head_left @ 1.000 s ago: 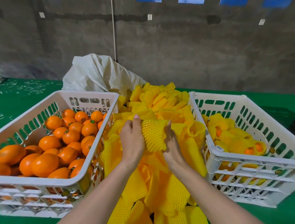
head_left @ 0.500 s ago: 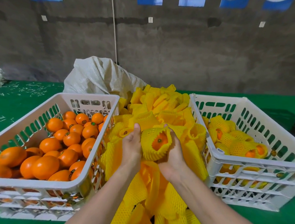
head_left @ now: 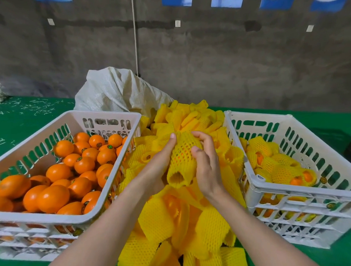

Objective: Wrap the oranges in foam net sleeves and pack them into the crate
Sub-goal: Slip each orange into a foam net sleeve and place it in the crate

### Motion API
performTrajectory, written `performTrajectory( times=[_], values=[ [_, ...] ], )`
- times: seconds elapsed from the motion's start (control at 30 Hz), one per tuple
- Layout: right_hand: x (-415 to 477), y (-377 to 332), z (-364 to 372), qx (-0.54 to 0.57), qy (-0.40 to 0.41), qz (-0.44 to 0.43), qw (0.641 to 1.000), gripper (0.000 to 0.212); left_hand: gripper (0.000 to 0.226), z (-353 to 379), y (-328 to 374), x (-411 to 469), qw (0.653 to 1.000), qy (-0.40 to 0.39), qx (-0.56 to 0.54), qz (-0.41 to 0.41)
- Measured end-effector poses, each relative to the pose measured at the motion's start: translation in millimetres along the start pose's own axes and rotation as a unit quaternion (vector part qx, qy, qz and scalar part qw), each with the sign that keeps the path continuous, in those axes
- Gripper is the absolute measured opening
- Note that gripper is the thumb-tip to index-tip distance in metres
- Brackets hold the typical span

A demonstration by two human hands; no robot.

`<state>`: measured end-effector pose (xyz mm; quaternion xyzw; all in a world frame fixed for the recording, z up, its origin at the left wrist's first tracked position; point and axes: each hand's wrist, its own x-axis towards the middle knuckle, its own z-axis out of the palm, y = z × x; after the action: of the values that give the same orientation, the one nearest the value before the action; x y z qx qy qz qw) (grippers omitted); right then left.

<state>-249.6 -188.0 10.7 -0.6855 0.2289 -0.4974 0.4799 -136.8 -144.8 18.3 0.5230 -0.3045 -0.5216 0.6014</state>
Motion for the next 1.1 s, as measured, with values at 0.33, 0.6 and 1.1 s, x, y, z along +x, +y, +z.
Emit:
performTrajectory(
  times=[0.33,0.6,1.1],
  values=[
    [-19.7,12.1,-13.9,-0.119,-0.056,-0.070,0.989,0.035,0.067,9.5,-1.1,-12.9,0.998,-0.011,0.050,0.027],
    [-17.2,-4.1,-44.5,-0.034,-0.019,-0.022,0.999,0.041,0.054,37.2,-4.9,-12.6,0.979,-0.007,0.175,0.104],
    [87.1,55.6,-204.9,-0.348,0.113,0.123,0.922,0.038,0.031,71.3,-19.3,46.3,0.927,0.106,0.258,0.251]
  ],
)
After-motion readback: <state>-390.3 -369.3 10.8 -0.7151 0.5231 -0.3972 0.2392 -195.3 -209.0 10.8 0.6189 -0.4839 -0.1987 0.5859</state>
